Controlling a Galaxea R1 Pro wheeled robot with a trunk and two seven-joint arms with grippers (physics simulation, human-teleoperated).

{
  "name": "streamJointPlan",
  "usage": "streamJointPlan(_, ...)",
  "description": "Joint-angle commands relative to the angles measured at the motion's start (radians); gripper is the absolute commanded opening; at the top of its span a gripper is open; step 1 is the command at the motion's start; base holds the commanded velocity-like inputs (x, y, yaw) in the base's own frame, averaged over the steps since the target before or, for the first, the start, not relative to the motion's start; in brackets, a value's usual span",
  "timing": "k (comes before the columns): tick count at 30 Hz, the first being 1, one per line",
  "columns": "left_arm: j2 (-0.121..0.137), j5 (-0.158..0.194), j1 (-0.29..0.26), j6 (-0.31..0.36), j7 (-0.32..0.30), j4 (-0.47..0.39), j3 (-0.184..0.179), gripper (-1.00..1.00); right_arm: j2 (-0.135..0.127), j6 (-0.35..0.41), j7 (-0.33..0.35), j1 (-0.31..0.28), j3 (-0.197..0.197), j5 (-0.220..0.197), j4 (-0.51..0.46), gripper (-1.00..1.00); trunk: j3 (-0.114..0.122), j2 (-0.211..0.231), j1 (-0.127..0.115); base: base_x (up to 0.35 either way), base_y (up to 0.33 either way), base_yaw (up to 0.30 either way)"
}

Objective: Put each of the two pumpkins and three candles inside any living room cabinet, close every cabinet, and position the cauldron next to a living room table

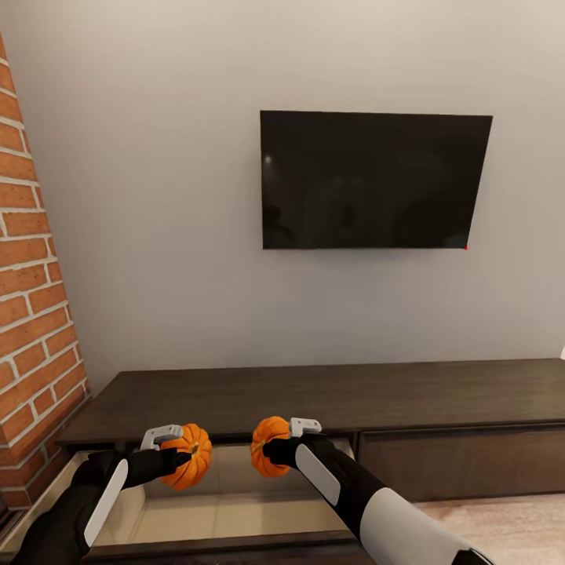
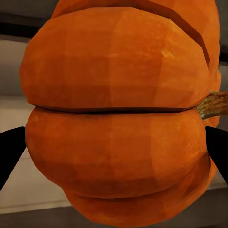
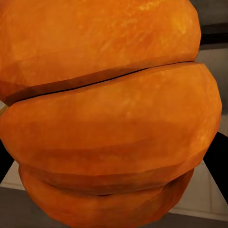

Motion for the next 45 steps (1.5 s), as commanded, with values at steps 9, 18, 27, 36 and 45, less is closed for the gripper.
streamJointPlan(9,0.0,0.001,-0.001,0.008,-0.001,0.0,0.001,-1.0,0.0,0.001,-0.008,-0.001,0.003,-0.007,-0.004,-1.0,-0.029,-0.064,0.034,0.0,0.0,0.0)
streamJointPlan(18,0.0,0.001,-0.001,0.016,-0.001,-0.001,0.0,-1.0,0.0,0.011,-0.014,-0.002,0.003,-0.007,-0.002,-1.0,-0.058,-0.127,0.069,0.0,0.0,0.0)
streamJointPlan(27,0.0,0.001,-0.001,0.017,-0.001,-0.001,0.0,-1.0,0.0,0.001,-0.201,-0.002,0.003,-0.007,-0.006,-1.0,-0.086,-0.19,0.103,0.0,0.0,0.0)
streamJointPlan(36,-0.001,0.001,-0.001,0.017,-0.001,-0.001,-0.008,-1.0,0.0,-0.059,-0.209,-0.002,0.003,-0.007,-0.001,-1.0,-0.12,-0.195,0.109,0.0,0.0,0.0)
streamJointPlan(45,0.0,0.001,-0.001,0.017,-0.002,-0.002,-0.032,-1.0,0.0,-0.057,-0.209,-0.002,0.003,-0.004,-0.007,-1.0,-0.147,-0.196,0.112,0.0,0.0,0.0)
